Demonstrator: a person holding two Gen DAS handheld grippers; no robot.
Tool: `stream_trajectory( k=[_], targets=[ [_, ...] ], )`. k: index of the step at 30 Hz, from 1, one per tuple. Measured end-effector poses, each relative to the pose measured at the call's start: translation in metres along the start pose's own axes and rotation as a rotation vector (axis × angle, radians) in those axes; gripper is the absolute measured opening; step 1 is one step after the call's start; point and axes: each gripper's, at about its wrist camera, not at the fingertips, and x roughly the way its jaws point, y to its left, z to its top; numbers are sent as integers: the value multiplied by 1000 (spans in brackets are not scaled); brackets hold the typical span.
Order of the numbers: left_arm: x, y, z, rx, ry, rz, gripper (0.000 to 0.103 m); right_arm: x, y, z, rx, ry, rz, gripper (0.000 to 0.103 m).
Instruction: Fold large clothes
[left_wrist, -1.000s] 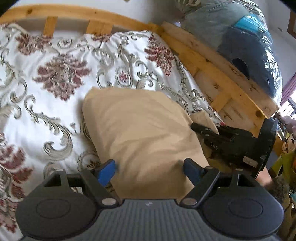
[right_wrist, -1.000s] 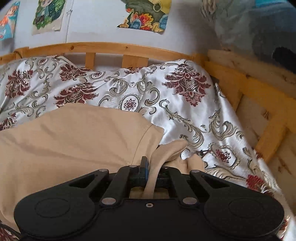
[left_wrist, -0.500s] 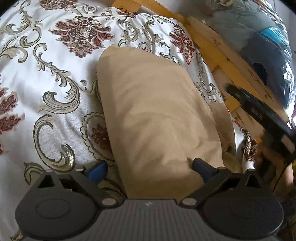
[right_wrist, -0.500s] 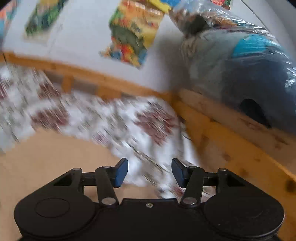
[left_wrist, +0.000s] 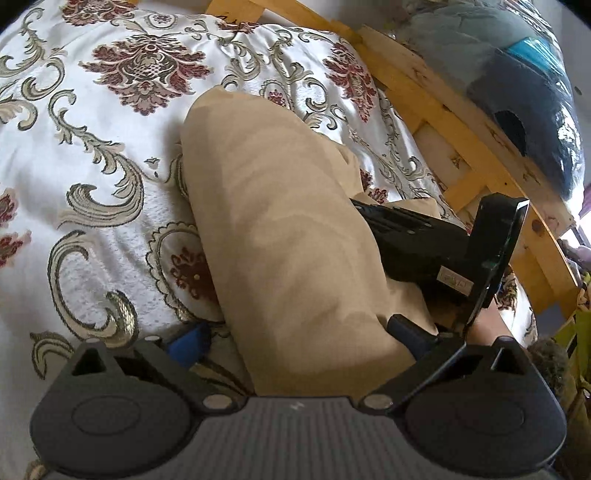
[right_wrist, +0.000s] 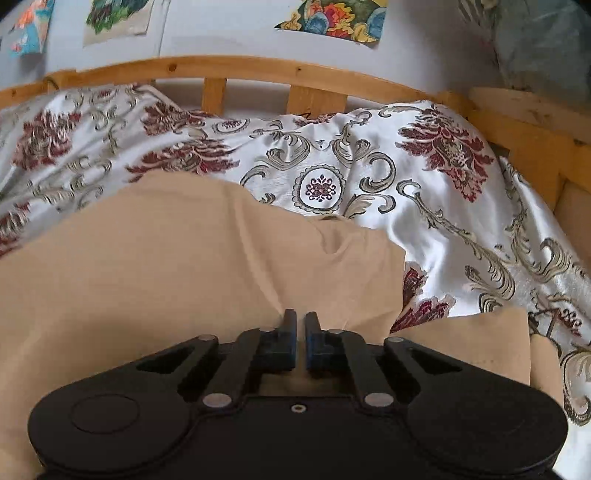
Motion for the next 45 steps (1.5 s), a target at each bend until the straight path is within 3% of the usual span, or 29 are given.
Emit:
stream_trajectory(
  k=[4,6,9,11,14,17,24,29,31,36,39,45],
  targets=[
    [-15,-6,8,-15,-7,18,102,-17,-8,6,58,-43,7,8],
    [-26,-9,10,-13,-15,21,102,-33,-10,17,69,-95,4,25],
    [-43,-5,4,-41,-28,16,102,-50,-10,35,71,-175,21,33],
    [-49,3,-3,-82,-33,8,102,-54,-9,44,90,-181,107,33],
    [-46,15,-13,-127,-18,16,103,-47,4,44,48,-116,246,33],
    [-40,20,-18,-152,-4,16,103,-37,19,29,-34,-92,225,33],
    [-30,8,-20,-71,-17,83,103,-25,34,10,-94,-109,166,32],
    [-33,-3,-20,-38,-8,121,103,-47,19,23,-18,-64,146,32],
    [-39,-3,-17,-67,-16,95,102,-72,14,26,-15,-53,135,32],
    [-39,-8,-19,-53,-19,103,103,-116,6,9,-19,34,124,49],
    [-31,-7,-20,-82,1,114,103,-111,4,-7,10,106,104,49],
    [-28,-8,-23,-55,-6,138,103,-99,-2,-17,67,119,92,49]
  ],
)
